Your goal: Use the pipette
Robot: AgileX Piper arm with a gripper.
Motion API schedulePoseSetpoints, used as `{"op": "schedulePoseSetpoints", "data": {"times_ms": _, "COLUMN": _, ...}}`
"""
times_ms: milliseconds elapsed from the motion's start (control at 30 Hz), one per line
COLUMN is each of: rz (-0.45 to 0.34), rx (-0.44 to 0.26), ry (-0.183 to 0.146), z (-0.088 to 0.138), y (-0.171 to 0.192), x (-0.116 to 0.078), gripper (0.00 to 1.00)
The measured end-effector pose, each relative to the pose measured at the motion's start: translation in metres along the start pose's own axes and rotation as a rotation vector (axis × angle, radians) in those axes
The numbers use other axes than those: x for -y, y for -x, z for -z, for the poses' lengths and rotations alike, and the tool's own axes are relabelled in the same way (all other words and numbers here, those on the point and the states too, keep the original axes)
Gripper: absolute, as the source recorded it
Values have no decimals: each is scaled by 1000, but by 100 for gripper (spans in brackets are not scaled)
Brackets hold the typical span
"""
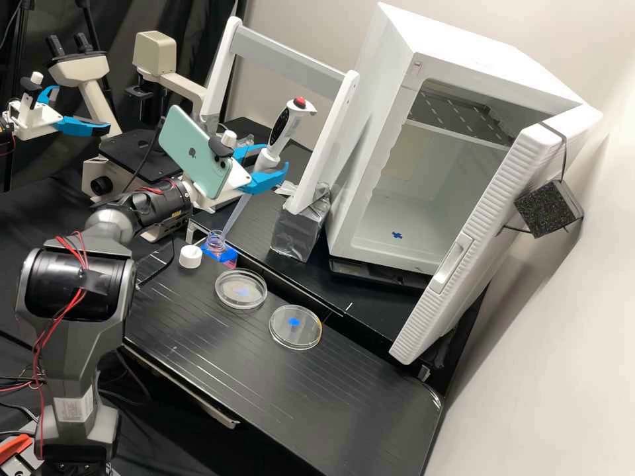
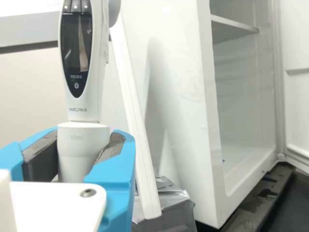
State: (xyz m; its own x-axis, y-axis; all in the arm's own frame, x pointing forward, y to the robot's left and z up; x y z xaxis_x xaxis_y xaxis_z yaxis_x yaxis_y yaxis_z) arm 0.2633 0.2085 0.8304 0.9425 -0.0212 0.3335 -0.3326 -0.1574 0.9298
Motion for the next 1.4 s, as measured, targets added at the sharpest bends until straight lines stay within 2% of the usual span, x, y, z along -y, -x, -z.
{"op": "schedulePoseSetpoints", "data": {"times_ms": 233, "rz": 8, "rx": 14, "ry": -13, "z": 0, "y": 2, "x": 2, "gripper": 0}}
{"op": "schedulePoseSetpoints", "data": {"times_ms": 600, "rz": 68, "rx": -25, "ry": -21, "z": 5, "y": 21, "x": 6, "gripper": 0}}
{"op": "schedulePoseSetpoints", "data": {"times_ms": 800, "rz": 71, "rx": -37, "ry": 7, "z": -1, "y": 26, "x": 8, "gripper": 0}}
{"op": "schedulePoseSetpoints", "data": {"times_ms": 867, "rz": 80, "rx": -40, "ry": 6, "z": -3, "y": 29, "x": 10, "gripper": 0}}
{"op": "schedulePoseSetpoints", "data": {"times_ms": 1033, "rz": 102, "rx": -60, "ry": 42, "z": -11, "y": 34, "x": 14, "gripper": 0}}
{"op": "schedulePoseSetpoints", "data": {"times_ms": 1400, "rz": 129, "rx": -77, "ry": 38, "z": -11, "y": 40, "x": 19, "gripper": 0}}
